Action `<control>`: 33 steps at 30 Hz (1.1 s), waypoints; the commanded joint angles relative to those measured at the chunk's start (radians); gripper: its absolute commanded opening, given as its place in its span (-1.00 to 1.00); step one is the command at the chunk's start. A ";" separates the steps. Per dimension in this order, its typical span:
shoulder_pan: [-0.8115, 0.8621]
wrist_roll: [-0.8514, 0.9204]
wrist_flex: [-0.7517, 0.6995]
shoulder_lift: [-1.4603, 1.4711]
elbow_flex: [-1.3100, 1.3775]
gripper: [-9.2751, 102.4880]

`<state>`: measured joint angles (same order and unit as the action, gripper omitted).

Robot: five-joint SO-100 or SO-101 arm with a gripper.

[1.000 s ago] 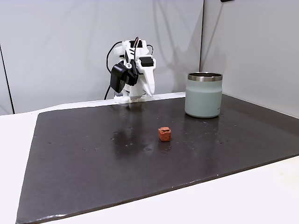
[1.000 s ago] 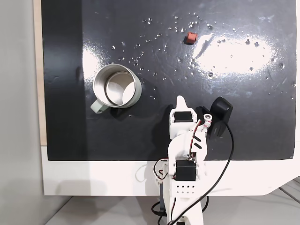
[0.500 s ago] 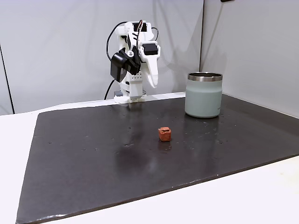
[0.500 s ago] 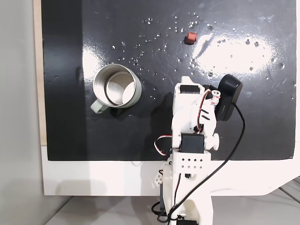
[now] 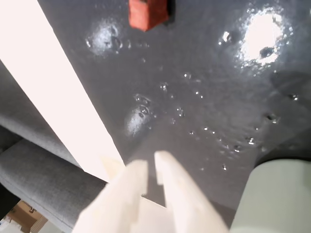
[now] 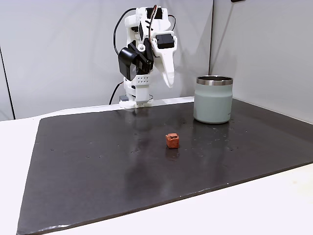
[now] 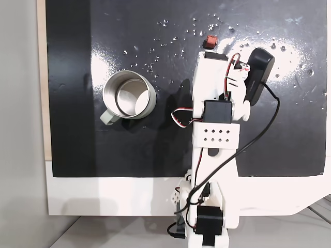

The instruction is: Grasp a cube and put it in the cup.

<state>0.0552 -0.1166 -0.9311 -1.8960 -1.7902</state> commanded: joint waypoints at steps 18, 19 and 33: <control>0.018 -0.067 -0.290 0.368 0.489 -0.83; 0.015 -0.067 -0.299 0.382 0.511 -0.83; 0.049 -0.071 -0.322 0.569 0.749 -0.83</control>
<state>0.0905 -0.1795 -1.2487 -1.3300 -1.1428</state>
